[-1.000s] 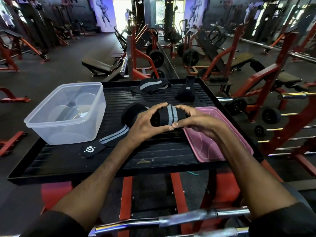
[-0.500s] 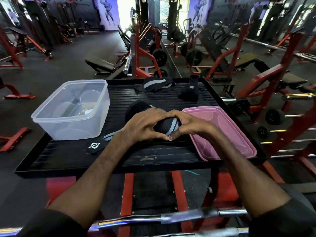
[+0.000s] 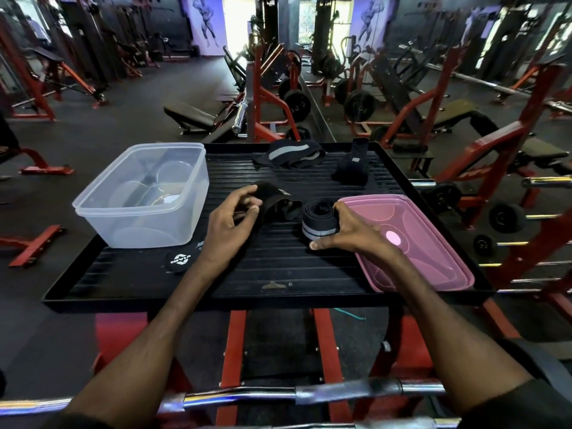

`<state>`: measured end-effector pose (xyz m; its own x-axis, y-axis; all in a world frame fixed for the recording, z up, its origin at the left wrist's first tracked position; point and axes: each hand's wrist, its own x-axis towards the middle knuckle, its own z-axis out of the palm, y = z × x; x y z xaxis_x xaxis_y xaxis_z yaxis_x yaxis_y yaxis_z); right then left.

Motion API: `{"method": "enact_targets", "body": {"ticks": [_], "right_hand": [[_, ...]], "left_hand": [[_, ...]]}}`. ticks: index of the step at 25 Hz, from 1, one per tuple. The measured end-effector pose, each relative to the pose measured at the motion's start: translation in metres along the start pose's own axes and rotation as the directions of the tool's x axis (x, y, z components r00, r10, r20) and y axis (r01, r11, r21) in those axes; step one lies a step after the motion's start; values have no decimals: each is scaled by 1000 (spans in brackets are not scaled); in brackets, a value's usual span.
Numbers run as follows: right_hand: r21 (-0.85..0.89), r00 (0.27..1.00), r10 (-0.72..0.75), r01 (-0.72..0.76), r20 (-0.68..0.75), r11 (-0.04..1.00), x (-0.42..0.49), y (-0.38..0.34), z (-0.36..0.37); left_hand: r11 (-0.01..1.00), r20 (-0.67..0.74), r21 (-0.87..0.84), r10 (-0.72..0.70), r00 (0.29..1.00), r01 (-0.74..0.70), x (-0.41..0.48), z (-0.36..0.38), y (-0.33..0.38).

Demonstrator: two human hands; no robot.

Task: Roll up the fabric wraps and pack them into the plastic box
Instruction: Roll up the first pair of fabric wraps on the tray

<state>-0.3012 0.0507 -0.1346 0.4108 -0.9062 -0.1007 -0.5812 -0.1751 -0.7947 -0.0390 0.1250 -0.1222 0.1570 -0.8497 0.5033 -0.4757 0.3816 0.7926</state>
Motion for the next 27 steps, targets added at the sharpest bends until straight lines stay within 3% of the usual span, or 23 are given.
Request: {"method": "enact_targets", "body": {"ticks": [4,6,8,9,11,13,16,18,20,21,22,23,24,25,27], "right_hand": [[68,989,44,-54,141,996,-25,-52,-28],[-135,995,3,-16,-95,991,-29,-85,-33],[-509,957,-219,95,-189,855,-21,-120,-10],[-642,944,-312,171,-112,747,-12,-132,9],[-813,944,-309,266,112,518,13,-147,46],[-898,956,-207,272,209,347,44,-145,67],[-923,955,-217,261,204,282,73,-137,66],[-894,945,-278,267,170,360,83,-137,55],[-766,966,-251,200,52,611,95,-136,39],[-594,982,-186,136,-24,793,100,-136,30],[-299,990,-110,77,-93,951,101,-137,21],[63,988,-33,43,-154,997,103,-140,13],[392,981,44,33,-187,920,102,-143,6],[594,970,136,12,-203,804,100,-145,2],[823,945,269,1,-187,568,96,-147,-1]], "left_hand": [[999,-73,-32,-36,997,34,-2,-19,-6],[999,-111,-19,-36,993,34,-3,-28,-5],[998,-150,-33,-51,987,46,-6,-37,-7],[997,-164,-59,-68,984,59,-7,-41,-9],[992,-183,-94,-96,979,80,-12,-48,-14],[991,-181,-89,-111,977,96,-19,-51,-15],[990,-173,-81,-131,976,118,-26,-51,-11],[991,-190,-71,-125,974,113,-27,-48,-9],[993,-204,-69,-107,973,95,-26,-45,-5],[994,-191,-76,-97,977,83,-26,-42,-2],[995,-165,-77,-82,983,70,-27,-38,3],[997,-139,-66,-60,988,51,-28,-33,8],[998,-110,-50,-54,993,49,-27,-25,11],[996,-76,-44,-83,994,80,-25,-18,11],[958,36,-39,-281,959,283,-12,-2,4]]}}
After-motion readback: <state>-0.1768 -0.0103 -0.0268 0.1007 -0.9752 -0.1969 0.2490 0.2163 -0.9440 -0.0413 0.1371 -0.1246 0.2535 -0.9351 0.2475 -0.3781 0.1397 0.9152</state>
